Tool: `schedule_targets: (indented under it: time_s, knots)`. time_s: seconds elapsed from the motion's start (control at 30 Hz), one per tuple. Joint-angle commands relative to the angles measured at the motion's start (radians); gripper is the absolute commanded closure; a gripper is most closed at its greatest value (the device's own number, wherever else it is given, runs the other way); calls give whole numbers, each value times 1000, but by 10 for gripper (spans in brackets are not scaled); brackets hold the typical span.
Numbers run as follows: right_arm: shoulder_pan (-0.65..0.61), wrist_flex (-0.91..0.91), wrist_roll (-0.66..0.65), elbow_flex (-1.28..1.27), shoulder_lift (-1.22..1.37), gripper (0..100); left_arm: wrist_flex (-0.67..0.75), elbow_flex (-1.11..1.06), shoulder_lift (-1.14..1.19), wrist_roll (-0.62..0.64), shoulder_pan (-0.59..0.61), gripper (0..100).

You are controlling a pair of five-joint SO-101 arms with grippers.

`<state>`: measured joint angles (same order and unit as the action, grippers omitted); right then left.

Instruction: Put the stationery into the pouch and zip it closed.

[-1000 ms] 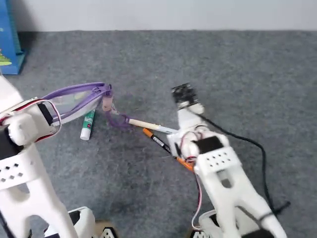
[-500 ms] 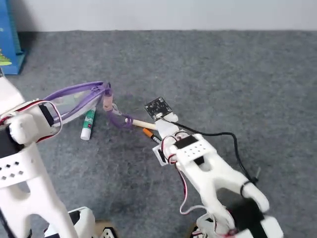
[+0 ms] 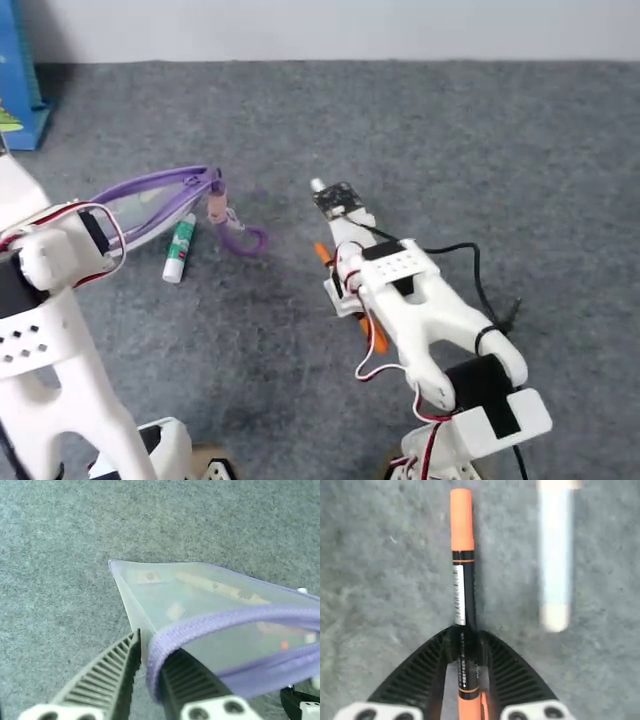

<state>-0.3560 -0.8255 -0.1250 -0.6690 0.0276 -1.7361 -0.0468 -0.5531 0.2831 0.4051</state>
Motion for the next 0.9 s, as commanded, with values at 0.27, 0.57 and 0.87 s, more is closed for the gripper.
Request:
schedule_targets:
  time_s: [0.27,0.57,0.87]
  knots:
    - [257,-171,-276,-120,-237,990,6,8,-5,-14,-2,988]
    - [211,-171,-285,-160,-331,831,6,8,-5,-14,-2,988]
    - [108,-101,-216,-146,-329,772,6,8,-5,-14,-2,988]
